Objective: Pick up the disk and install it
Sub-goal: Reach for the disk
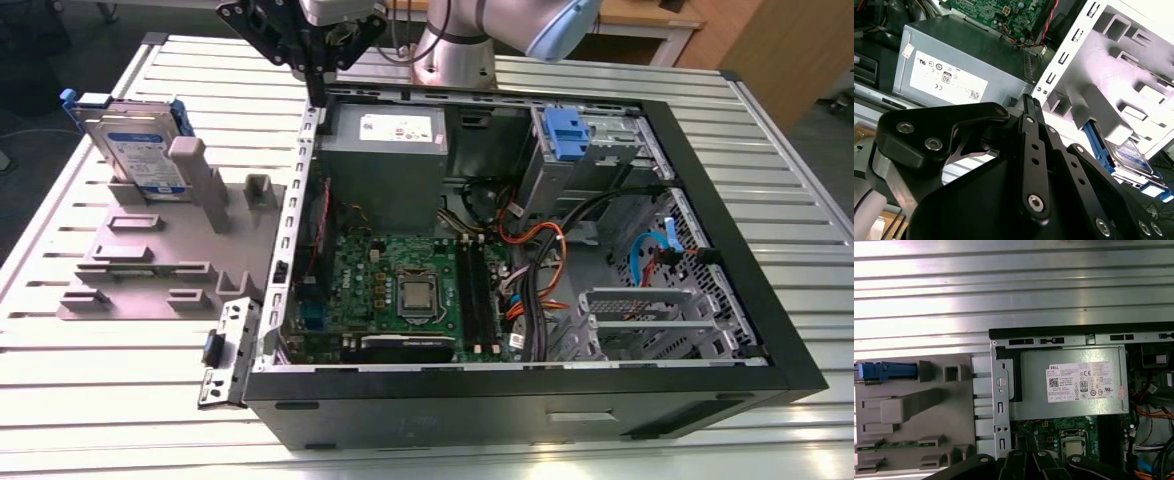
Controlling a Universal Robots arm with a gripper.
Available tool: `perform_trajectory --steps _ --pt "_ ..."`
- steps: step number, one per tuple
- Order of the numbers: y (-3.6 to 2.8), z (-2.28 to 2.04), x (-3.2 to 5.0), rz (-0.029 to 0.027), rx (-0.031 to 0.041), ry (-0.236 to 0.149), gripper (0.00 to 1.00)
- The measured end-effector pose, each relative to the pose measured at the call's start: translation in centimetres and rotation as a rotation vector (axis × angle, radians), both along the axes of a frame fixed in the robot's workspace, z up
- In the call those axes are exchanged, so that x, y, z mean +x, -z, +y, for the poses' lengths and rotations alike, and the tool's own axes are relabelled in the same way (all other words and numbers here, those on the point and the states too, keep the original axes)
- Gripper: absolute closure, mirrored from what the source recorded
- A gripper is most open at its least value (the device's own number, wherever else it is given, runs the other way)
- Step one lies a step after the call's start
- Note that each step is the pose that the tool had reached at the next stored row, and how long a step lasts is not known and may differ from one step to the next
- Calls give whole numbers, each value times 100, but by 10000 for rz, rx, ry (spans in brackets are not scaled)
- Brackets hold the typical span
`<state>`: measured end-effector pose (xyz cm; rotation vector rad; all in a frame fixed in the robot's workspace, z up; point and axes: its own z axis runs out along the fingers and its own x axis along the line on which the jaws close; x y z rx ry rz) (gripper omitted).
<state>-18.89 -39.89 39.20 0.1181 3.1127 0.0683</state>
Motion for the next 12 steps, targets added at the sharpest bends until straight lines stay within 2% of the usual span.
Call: perform_trajectory --steps 12 --pt "2 0 -92 0 0 -1 89"
